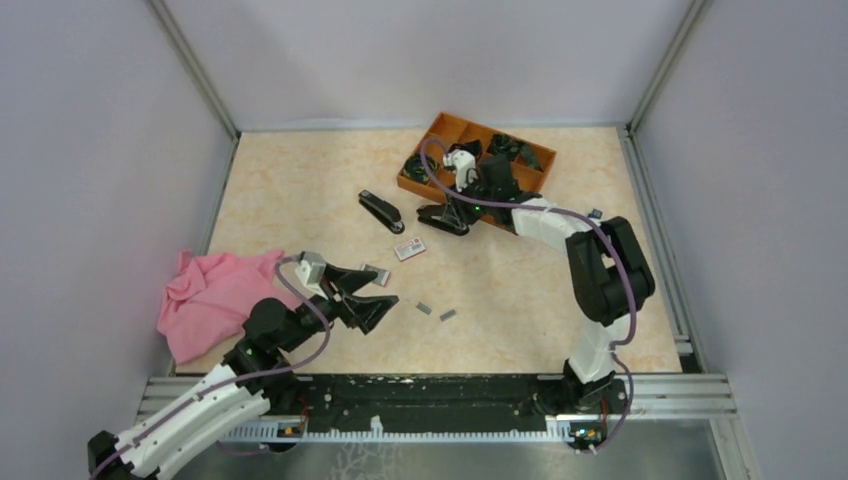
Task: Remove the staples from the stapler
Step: Place the stapler at the center of the board.
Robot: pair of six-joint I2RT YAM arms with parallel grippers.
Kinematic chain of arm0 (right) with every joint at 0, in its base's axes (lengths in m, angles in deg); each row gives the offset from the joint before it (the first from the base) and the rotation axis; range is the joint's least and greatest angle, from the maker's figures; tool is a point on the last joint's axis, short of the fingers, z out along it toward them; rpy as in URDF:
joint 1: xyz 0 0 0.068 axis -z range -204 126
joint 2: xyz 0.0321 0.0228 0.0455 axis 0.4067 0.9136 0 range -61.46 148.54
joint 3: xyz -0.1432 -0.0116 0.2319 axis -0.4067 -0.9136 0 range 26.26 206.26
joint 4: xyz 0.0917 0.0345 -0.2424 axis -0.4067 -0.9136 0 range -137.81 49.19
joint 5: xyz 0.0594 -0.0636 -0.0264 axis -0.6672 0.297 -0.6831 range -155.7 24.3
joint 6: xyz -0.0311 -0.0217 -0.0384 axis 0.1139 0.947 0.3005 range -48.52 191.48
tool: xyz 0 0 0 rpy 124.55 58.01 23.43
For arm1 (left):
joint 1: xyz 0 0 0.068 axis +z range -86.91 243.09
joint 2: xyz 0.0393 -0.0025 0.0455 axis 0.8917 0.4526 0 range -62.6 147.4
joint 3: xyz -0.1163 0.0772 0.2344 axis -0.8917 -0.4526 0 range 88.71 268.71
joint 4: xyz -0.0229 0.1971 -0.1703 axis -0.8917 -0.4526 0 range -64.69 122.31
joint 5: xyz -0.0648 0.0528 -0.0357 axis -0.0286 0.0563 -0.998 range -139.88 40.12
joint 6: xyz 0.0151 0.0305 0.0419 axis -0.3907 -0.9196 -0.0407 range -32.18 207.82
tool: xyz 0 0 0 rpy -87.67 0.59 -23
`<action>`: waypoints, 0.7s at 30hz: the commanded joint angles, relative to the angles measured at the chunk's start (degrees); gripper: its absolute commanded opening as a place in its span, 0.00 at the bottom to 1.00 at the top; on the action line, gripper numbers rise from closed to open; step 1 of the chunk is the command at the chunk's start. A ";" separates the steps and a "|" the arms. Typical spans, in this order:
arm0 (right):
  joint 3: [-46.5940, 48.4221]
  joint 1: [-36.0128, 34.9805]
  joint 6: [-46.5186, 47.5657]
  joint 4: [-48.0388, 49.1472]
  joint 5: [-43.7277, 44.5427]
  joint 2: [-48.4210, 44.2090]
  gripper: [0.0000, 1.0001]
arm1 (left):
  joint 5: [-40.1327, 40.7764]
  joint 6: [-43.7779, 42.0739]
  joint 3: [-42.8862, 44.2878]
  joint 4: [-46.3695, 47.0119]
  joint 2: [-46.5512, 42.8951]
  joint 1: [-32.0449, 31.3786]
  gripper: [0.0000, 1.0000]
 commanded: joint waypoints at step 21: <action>15.59 -7.48 4.11 -8.18 11.04 7.99 0.73 | -1.43 10.70 -3.75 -1.49 -8.82 0.19 0.99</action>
